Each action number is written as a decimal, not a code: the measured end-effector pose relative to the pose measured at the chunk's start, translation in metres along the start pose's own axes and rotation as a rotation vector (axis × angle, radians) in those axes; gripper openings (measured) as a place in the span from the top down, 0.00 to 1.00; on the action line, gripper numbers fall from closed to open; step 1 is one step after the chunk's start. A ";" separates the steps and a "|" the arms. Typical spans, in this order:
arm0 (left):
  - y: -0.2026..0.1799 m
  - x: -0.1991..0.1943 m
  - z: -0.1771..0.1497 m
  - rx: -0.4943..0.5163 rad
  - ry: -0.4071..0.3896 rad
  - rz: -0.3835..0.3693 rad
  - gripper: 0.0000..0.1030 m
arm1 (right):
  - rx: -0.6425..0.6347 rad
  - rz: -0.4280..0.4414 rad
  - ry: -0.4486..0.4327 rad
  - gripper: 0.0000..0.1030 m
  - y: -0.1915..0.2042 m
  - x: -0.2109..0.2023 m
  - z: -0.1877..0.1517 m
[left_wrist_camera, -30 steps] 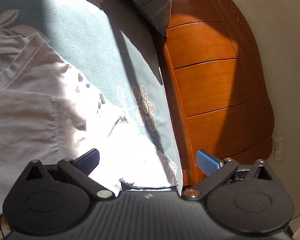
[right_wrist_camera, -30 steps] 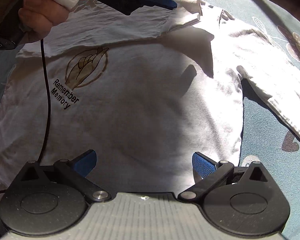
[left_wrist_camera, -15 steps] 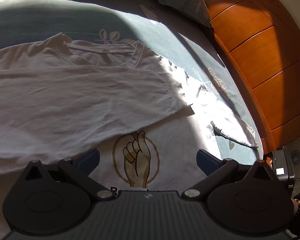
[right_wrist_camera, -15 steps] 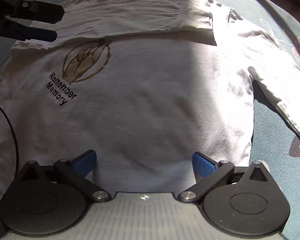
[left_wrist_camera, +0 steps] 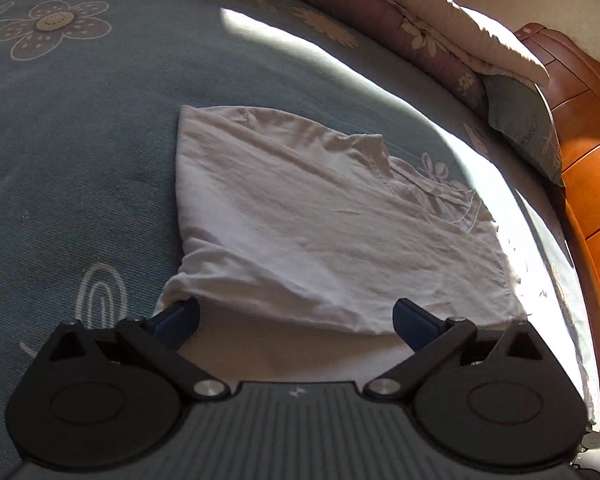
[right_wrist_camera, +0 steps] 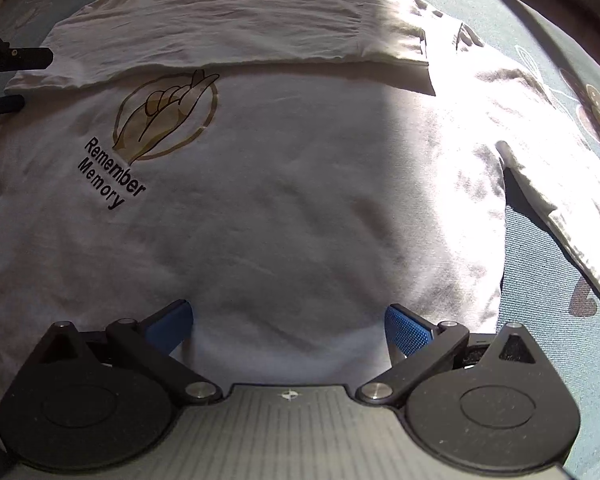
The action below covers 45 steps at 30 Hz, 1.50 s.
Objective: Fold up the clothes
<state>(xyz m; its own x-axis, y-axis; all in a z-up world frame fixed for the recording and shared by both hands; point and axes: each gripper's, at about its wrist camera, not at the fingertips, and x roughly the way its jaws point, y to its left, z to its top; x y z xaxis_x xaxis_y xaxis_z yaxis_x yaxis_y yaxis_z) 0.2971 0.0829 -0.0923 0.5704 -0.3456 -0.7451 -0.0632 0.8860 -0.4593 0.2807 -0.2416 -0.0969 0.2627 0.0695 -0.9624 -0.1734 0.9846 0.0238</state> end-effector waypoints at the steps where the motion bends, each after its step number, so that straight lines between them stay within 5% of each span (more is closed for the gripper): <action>1: 0.007 -0.005 -0.002 -0.021 -0.008 -0.009 0.01 | 0.000 -0.002 0.003 0.00 0.001 0.000 0.001; 4: 0.006 -0.015 0.001 0.002 0.034 -0.001 0.01 | 0.004 -0.002 0.010 0.00 0.001 0.001 0.003; 8: -0.019 -0.033 0.015 0.149 -0.023 -0.058 0.01 | 0.010 -0.005 0.010 0.00 0.001 0.001 0.003; 13: -0.043 0.003 0.021 0.330 0.024 -0.060 0.01 | 0.015 -0.007 0.008 0.00 0.001 0.002 0.003; 16: -0.029 0.019 0.009 0.313 0.106 0.039 0.02 | 0.014 -0.009 0.011 0.00 0.002 0.003 0.004; 22: -0.031 -0.004 0.018 0.337 0.043 -0.027 0.01 | 0.000 -0.021 0.022 0.00 0.003 0.000 0.009; 25: -0.035 -0.006 0.034 0.349 0.013 -0.064 0.01 | -0.078 -0.033 -0.074 0.00 0.019 -0.017 0.020; 30: -0.008 0.043 0.051 0.267 0.089 0.001 0.01 | -0.188 0.051 -0.177 0.00 0.054 -0.021 0.068; 39: -0.002 0.033 0.093 0.221 0.035 -0.133 0.01 | -0.386 0.183 -0.301 0.00 0.117 -0.004 0.137; 45: 0.012 0.064 0.110 0.231 0.030 -0.091 0.01 | -0.428 0.249 -0.270 0.00 0.153 0.033 0.163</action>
<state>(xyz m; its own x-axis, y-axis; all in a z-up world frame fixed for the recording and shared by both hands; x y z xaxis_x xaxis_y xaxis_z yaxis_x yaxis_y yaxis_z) 0.4229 0.1050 -0.0922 0.5408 -0.4327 -0.7213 0.1777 0.8970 -0.4048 0.4176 -0.0623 -0.0812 0.3887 0.3850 -0.8371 -0.6156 0.7845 0.0750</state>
